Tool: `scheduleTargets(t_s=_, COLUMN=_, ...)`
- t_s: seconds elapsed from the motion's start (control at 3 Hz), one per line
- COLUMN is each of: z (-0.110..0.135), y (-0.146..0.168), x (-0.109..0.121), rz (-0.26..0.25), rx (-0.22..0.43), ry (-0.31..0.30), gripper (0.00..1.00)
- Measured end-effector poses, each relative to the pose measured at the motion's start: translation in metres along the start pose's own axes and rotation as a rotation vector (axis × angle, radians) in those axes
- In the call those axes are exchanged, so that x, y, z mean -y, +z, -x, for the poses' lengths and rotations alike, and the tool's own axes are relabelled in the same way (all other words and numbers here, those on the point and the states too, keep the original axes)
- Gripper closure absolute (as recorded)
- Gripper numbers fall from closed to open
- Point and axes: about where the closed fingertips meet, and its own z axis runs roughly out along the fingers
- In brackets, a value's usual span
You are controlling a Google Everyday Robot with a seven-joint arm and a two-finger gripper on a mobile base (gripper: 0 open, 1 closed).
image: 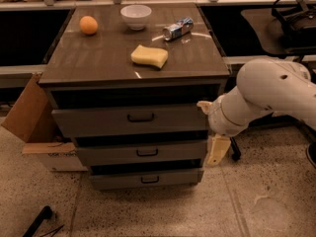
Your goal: Open top drawer
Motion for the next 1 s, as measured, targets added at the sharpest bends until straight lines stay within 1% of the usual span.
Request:
scheduleTargets(t_s=0.33, z=0.002, y=0.022, x=0.021, rz=-0.042, rx=0.037, ry=-0.055, gripper=0.0)
scheduleTargets(t_s=0.67, z=0.003, y=0.037, x=0.038, rz=-0.077, rx=0.06, ry=-0.095, gripper=0.0)
scheduleTargets(t_s=1.0, z=0.006, y=0.054, x=0.051, rz=-0.078, rx=0.062, ry=-0.124, gripper=0.0)
